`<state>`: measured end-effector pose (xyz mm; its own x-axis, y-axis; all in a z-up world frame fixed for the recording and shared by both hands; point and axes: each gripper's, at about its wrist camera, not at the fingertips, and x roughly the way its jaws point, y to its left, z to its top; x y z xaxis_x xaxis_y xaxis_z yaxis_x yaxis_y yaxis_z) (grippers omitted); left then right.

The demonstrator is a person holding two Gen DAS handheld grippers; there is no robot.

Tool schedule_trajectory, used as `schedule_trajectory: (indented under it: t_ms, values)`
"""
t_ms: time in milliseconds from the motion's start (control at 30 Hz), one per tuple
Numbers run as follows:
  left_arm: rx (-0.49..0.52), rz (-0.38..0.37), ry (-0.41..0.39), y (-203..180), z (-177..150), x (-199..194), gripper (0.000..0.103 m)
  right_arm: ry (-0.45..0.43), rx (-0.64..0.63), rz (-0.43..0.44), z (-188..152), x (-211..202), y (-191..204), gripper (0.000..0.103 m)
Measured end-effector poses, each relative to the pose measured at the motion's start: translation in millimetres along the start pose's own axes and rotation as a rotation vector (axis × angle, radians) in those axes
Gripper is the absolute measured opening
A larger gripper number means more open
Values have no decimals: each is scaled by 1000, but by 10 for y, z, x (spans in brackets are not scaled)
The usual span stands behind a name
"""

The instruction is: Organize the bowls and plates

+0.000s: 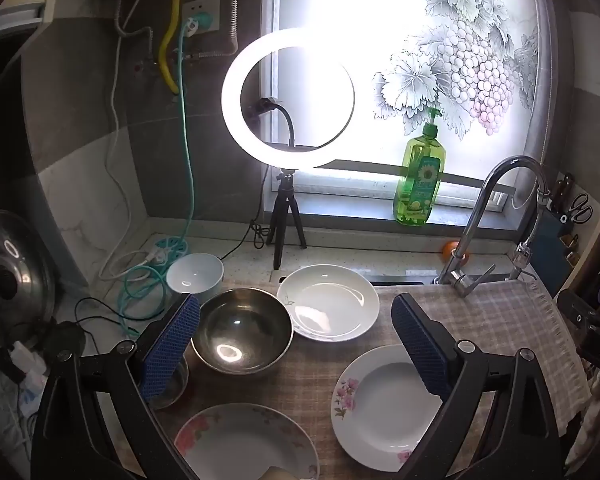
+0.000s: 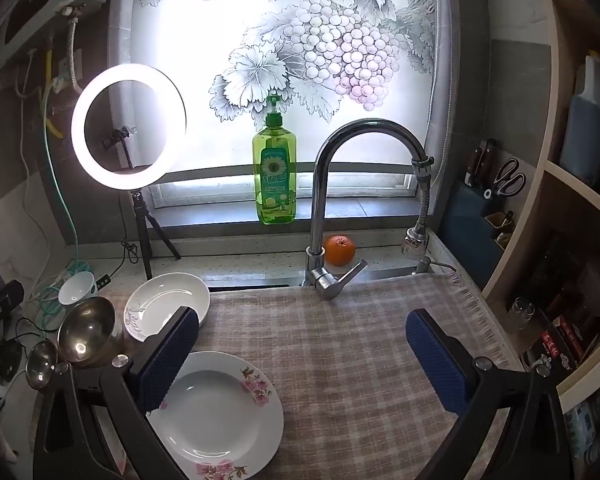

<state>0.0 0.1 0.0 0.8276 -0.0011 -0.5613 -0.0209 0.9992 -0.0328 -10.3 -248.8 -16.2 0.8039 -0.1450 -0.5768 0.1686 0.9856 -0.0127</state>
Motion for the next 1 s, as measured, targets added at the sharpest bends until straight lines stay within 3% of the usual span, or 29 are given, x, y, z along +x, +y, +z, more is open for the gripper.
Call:
schedule_trajectory:
  t_ms: [1000]
  values:
    - [-8,-9,-7,-18,-18,-33,97,1,-2,3,-36,-12,6,102]
